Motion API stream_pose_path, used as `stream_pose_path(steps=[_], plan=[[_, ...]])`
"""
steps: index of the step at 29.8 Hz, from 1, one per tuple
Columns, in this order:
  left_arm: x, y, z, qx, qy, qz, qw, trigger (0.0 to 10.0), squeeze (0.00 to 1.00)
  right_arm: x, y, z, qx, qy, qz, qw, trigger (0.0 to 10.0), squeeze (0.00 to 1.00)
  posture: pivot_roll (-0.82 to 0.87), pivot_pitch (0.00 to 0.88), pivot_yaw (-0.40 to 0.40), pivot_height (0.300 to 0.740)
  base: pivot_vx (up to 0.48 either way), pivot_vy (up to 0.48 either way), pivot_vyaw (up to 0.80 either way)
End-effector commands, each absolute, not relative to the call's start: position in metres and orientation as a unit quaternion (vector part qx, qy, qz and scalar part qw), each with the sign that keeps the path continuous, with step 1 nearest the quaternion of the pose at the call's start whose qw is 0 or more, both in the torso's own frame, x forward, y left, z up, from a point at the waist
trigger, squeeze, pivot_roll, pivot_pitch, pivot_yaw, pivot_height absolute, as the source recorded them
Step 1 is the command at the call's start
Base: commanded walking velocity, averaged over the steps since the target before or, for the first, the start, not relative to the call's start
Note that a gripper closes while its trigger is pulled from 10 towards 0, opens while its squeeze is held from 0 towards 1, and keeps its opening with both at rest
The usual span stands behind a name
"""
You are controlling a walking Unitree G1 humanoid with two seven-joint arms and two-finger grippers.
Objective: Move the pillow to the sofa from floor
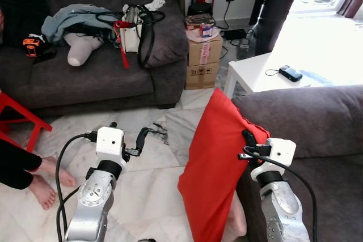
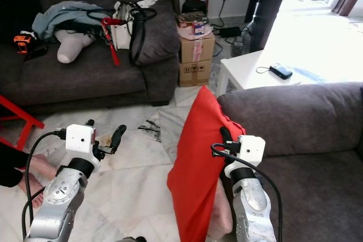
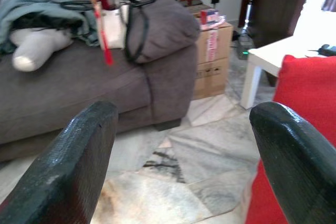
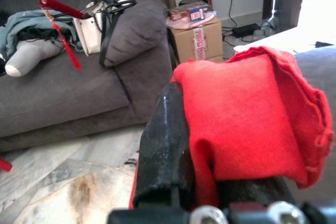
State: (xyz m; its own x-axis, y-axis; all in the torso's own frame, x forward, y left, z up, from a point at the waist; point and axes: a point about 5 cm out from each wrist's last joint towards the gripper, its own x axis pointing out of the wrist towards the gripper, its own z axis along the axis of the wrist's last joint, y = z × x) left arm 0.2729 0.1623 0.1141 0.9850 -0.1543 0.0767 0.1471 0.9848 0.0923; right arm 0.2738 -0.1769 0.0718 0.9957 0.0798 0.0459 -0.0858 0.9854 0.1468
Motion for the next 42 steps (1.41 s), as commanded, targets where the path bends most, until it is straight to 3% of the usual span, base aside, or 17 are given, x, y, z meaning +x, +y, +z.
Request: stream_pose_path(steps=[1, 6, 24, 42], plan=[[0.2701, 0.1684, 0.1132, 0.044, -0.037, -0.069, 0.996, 10.0, 0.0, 0.2828, -0.1738, 0.0969, 0.074, -0.085, 0.047, 0.992, 10.0, 0.0, 0.01, 0.111, 0.017, 0.74, 0.0, 0.454, 0.0], [0.2704, 0.1685, 0.1129, 0.044, -0.036, -0.069, 0.996, 10.0, 0.0, 0.283, -0.1732, 0.0965, 0.074, -0.085, 0.048, 0.992, 10.0, 0.0, 0.01, 0.109, 0.018, 0.74, 0.0, 0.435, 0.0], [0.2707, 0.1667, 0.1112, 0.047, -0.038, -0.072, 0.996, 10.0, 0.0, 0.2848, -0.1759, 0.0953, 0.076, -0.081, 0.047, 0.993, 10.0, 0.0, 0.0, 0.097, 0.012, 0.74, 0.0, 0.0, 0.0], [0.2722, 0.1661, 0.1105, 0.046, -0.039, -0.073, 0.995, 10.0, 0.0, 0.2879, -0.1786, 0.0952, 0.078, -0.076, 0.048, 0.993, 10.0, 0.0, 0.0, 0.097, 0.009, 0.74, 0.0, 0.0, -0.77]])
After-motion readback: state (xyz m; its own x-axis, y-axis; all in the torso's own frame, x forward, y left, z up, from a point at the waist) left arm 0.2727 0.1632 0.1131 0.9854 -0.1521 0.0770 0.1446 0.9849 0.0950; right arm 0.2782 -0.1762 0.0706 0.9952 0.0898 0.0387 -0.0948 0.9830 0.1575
